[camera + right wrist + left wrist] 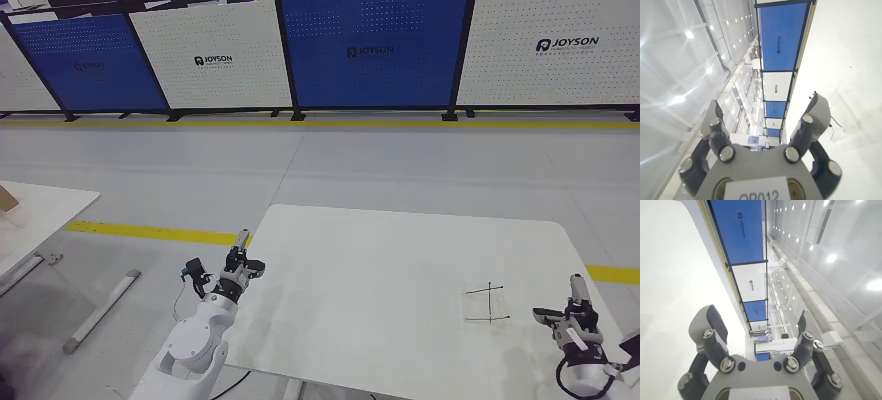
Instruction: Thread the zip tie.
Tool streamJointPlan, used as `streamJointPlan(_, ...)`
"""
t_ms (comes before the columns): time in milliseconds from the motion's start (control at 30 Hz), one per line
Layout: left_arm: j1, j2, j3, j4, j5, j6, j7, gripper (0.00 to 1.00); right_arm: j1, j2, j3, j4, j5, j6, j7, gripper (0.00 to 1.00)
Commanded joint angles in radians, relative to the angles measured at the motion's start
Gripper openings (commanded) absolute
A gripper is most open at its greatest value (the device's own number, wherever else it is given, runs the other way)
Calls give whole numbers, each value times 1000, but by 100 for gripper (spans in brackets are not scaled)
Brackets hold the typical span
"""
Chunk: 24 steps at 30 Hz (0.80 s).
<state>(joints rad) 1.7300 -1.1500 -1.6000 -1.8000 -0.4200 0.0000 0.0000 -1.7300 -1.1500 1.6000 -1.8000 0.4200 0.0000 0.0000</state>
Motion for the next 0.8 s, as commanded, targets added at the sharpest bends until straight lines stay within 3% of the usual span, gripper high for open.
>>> streamJointPlan(0,0,0,0,0,0,0,0,78,0,0,0,0,0,0,0,100)
streamJointPlan(33,0,0,0,0,0,0,0,100,0,0,0,0,0,0,0,78)
streamJointPlan(67,0,0,0,0,0,0,0,100,0,0,0,0,0,0,0,78)
streamJointPlan(100,0,0,0,0,0,0,0,100,1,1,-1,-3,-12,-2,8,100)
streamJointPlan(267,0,0,0,0,0,0,0,100,4,8,24,-9,-64,-15,134,100)
streamJointPlan(533,0,0,0,0,0,0,0,100,-4,31,86,-29,-183,-15,421,100)
streamJointPlan(767,0,0,0,0,0,0,0,100,0,32,93,-21,-173,-15,428,100)
